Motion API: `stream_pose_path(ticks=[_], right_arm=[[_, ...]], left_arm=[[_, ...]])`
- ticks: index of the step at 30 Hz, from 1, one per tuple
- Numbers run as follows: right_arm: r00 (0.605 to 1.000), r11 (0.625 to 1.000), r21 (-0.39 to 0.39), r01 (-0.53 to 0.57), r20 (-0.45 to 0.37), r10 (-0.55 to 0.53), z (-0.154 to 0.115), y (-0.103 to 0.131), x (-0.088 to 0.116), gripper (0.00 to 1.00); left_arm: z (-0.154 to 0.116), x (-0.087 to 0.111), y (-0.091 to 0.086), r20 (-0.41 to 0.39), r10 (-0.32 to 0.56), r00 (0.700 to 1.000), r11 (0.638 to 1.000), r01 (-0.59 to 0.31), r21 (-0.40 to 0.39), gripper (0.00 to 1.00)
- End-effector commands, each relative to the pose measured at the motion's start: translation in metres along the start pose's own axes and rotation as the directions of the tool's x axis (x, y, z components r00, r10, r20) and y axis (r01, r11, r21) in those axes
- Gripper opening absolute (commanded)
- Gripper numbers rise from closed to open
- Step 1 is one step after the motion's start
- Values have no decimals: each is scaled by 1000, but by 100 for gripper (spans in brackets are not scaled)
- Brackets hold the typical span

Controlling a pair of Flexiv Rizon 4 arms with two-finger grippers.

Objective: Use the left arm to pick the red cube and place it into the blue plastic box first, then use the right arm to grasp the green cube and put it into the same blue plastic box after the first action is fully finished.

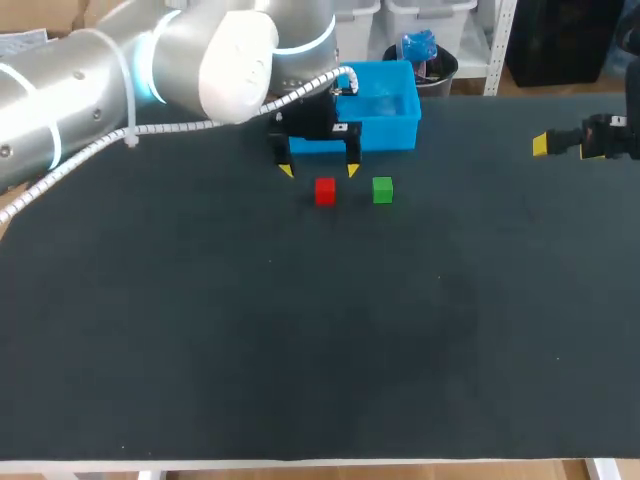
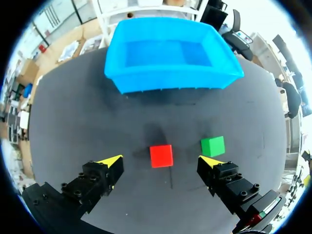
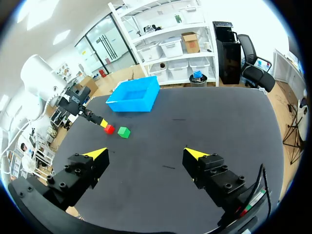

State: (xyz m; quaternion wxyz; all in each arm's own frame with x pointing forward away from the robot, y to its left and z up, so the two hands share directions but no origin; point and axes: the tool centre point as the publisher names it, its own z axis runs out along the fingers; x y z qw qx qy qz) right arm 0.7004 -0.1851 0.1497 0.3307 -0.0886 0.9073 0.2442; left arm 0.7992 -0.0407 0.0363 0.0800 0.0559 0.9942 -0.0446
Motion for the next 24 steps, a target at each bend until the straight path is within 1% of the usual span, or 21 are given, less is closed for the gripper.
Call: stream_pose_path(ticks=[1, 9, 10, 11, 13, 18, 20, 24], right_arm=[[1000, 1000, 1, 1, 0, -1, 0, 0, 0, 100], [1000, 1000, 1, 1, 0, -1, 0, 0, 0, 100], [1000, 1000, 1, 1, 0, -1, 0, 0, 0, 100], [1000, 1000, 1, 1, 0, -1, 0, 0, 0, 100], [1000, 1000, 1, 1, 0, -1, 0, 0, 0, 100], [1000, 1000, 1, 1, 0, -1, 0, 0, 0, 100], [1000, 1000, 1, 1, 0, -1, 0, 0, 0, 100], [1000, 1000, 1, 1, 0, -1, 0, 0, 0, 100]], left_arm=[[8, -4, -3, -10, -10, 1000, 1000, 10, -12, 100], [19, 3, -3, -17, -16, 1000, 999, 15, -45, 100], [19, 4, -3, -17, -16, 1000, 999, 15, -46, 100], [20, 5, -3, -23, -24, 999, 999, 24, -21, 100], [23, 6, -3, -22, -15, 1000, 999, 14, -50, 100], [26, 9, -3, -24, -21, 1000, 999, 20, -34, 100], [27, 11, -3, -20, -23, 1000, 999, 22, -48, 100], [30, 12, -1, -19, -27, 999, 998, 26, -50, 100]])
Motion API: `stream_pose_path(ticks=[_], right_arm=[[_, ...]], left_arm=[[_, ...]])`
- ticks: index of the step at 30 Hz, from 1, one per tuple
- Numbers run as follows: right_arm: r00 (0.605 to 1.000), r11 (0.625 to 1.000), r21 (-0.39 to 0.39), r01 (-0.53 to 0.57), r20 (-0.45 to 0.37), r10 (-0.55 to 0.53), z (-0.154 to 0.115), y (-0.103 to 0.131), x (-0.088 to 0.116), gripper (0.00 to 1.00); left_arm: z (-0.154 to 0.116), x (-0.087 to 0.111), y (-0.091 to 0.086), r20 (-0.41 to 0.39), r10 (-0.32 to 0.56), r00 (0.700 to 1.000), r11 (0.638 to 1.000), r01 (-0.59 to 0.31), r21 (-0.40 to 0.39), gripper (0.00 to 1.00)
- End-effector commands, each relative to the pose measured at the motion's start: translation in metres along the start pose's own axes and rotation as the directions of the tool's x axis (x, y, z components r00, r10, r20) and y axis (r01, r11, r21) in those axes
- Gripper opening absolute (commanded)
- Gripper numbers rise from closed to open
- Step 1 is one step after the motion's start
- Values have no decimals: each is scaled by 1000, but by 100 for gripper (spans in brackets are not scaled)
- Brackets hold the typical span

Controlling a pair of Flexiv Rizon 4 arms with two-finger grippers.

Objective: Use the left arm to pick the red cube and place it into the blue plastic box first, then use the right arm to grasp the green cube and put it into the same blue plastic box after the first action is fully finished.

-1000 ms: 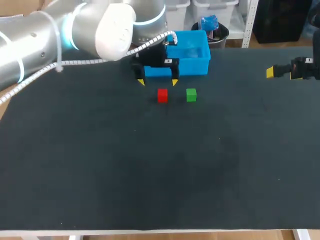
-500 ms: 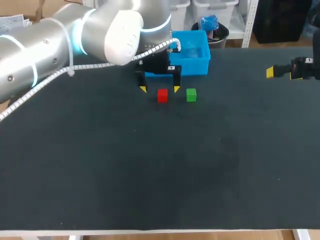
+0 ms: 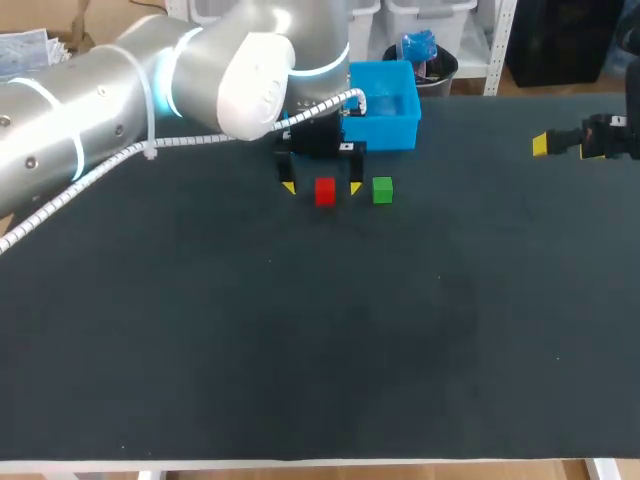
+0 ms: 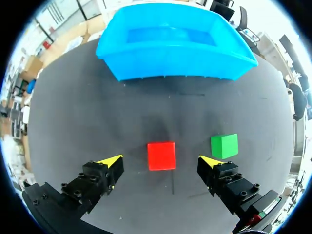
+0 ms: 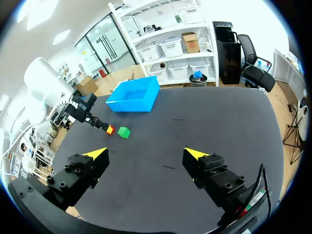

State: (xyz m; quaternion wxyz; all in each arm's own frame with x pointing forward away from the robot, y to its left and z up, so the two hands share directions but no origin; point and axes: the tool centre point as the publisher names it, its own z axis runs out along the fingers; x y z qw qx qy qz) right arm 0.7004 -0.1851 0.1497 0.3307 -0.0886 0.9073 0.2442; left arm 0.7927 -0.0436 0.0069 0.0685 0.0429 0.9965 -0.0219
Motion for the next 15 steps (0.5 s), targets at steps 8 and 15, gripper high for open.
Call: stream_pose_path(ticks=[8, 15], right_arm=[[1000, 1000, 1, 0, 0, 0, 0, 0, 0, 100], [1000, 1000, 1, 0, 0, 0, 0, 0, 0, 100]], left_arm=[[7, 3, 1, 3, -5, 1000, 1000, 5, -10, 100], [11, 4, 2, 14, -21, 1000, 999, 21, -27, 100]])
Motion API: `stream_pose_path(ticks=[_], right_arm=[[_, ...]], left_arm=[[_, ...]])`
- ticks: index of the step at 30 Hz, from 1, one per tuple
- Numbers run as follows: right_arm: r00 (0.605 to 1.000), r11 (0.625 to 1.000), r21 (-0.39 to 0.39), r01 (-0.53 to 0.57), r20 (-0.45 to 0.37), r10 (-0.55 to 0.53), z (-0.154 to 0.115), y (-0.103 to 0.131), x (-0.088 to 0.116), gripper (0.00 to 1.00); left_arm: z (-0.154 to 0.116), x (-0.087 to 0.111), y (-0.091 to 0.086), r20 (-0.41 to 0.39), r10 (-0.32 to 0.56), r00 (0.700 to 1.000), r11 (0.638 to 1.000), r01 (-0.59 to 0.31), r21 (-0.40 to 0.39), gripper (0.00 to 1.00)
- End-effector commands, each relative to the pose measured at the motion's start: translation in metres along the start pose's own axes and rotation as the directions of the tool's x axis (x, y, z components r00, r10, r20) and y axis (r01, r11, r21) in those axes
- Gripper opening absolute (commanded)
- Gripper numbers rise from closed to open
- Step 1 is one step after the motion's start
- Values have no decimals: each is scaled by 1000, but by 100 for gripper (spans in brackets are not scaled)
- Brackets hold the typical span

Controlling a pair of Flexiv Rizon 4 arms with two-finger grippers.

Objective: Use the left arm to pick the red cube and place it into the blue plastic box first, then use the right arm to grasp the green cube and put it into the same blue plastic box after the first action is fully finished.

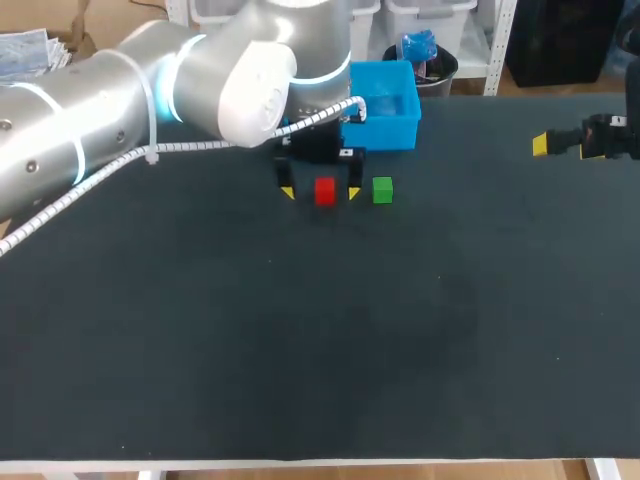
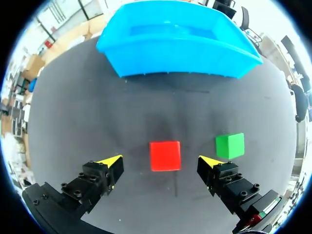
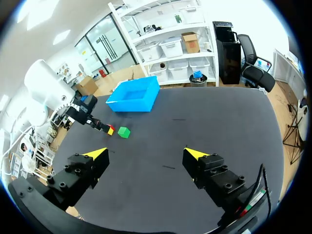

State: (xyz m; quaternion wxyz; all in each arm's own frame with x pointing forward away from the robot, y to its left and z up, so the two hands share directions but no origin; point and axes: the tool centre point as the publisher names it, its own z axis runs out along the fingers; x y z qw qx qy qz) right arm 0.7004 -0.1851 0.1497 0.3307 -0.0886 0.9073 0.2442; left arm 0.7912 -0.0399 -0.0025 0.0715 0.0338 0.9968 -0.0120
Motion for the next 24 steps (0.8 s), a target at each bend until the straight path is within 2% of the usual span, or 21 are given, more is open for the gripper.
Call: stream_pose_path(ticks=[1, 3, 5, 6, 9, 13, 17, 24], right_arm=[[1000, 1000, 1, 1, 0, -1, 0, 0, 0, 100], [1000, 1000, 1, 1, 0, -1, 0, 0, 0, 100], [1000, 1000, 1, 1, 0, -1, 0, 0, 0, 100], [1000, 1000, 1, 1, 0, -1, 0, 0, 0, 100], [1000, 1000, 1, 1, 0, -1, 0, 0, 0, 100], [1000, 1000, 1, 1, 0, -1, 0, 0, 0, 100], [1000, 1000, 1, 1, 0, -1, 0, 0, 0, 100], [1000, 1000, 1, 1, 0, -1, 0, 0, 0, 100]], left_arm=[[2, 0, -1, 11, -5, 1000, 1000, 5, -6, 100], [2, 0, -1, 15, -7, 1000, 1000, 7, -7, 100], [2, -1, -1, 20, -8, 1000, 1000, 8, -9, 71], [2, -1, -1, 22, -8, 1000, 1000, 8, -9, 53], [2, -2, -2, 25, -9, 1000, 1000, 9, -7, 30], [2, -4, -4, 31, -8, 999, 1000, 8, -7, 12], [2, -4, -4, 36, -7, 999, 1000, 7, -8, 0], [2, -4, -5, 39, -3, 999, 1000, 4, -11, 0]])
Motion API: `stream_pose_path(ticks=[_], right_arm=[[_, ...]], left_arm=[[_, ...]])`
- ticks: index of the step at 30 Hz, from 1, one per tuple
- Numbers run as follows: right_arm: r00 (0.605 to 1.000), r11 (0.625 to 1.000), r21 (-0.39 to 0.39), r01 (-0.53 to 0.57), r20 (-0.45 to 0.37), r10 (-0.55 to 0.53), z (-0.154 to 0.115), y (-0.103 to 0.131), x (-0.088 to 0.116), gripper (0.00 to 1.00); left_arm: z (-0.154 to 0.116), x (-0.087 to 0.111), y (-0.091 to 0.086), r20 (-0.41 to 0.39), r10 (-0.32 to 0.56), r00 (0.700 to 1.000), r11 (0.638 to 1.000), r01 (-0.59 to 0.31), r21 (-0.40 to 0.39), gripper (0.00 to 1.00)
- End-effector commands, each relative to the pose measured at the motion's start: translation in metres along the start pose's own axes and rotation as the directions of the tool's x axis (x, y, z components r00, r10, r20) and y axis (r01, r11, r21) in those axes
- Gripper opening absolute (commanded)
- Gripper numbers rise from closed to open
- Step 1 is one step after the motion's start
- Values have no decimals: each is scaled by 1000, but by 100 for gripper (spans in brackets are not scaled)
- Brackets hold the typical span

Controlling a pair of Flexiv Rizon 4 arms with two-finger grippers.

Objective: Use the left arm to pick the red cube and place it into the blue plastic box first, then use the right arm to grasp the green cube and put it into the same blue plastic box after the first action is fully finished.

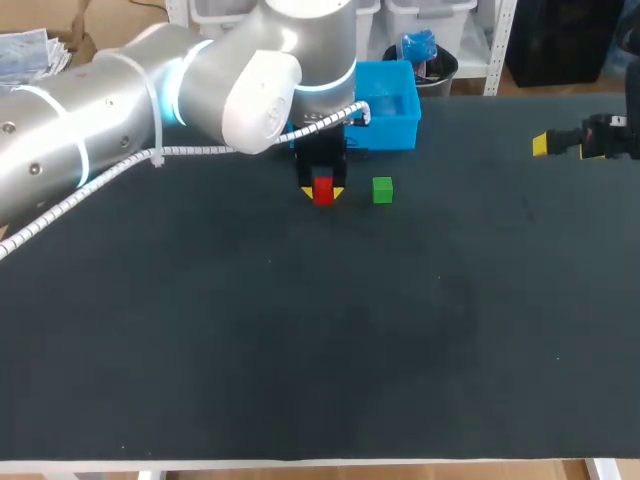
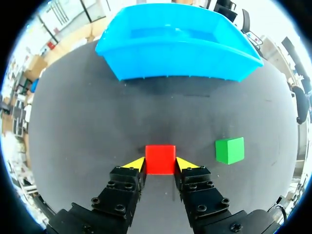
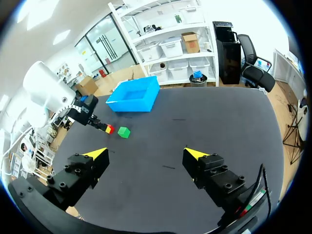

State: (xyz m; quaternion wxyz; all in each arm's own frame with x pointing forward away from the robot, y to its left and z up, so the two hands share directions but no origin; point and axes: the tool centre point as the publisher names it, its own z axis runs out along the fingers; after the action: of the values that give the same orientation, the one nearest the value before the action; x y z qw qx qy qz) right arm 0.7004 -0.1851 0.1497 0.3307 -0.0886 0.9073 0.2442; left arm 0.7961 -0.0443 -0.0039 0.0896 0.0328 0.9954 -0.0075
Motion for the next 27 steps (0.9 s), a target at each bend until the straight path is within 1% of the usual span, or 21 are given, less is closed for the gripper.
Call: stream_pose_path(ticks=[1, 8, 20, 27], right_arm=[[1000, 1000, 1, 1, 0, -1, 0, 0, 0, 100], [1000, 1000, 1, 1, 0, -1, 0, 0, 0, 100], [1000, 1000, 1, 1, 0, -1, 0, 0, 0, 100], [1000, 1000, 1, 1, 0, -1, 0, 0, 0, 100]], left_arm=[[0, 1, -1, 5, -3, 1000, 1000, 3, 0, 0], [-12, 0, -2, 18, 11, 1000, 1000, -11, 14, 0], [-59, -11, 5, 99, 33, 995, 999, -35, 25, 0], [-89, -19, 10, 162, 51, 985, 996, -61, 59, 0]])
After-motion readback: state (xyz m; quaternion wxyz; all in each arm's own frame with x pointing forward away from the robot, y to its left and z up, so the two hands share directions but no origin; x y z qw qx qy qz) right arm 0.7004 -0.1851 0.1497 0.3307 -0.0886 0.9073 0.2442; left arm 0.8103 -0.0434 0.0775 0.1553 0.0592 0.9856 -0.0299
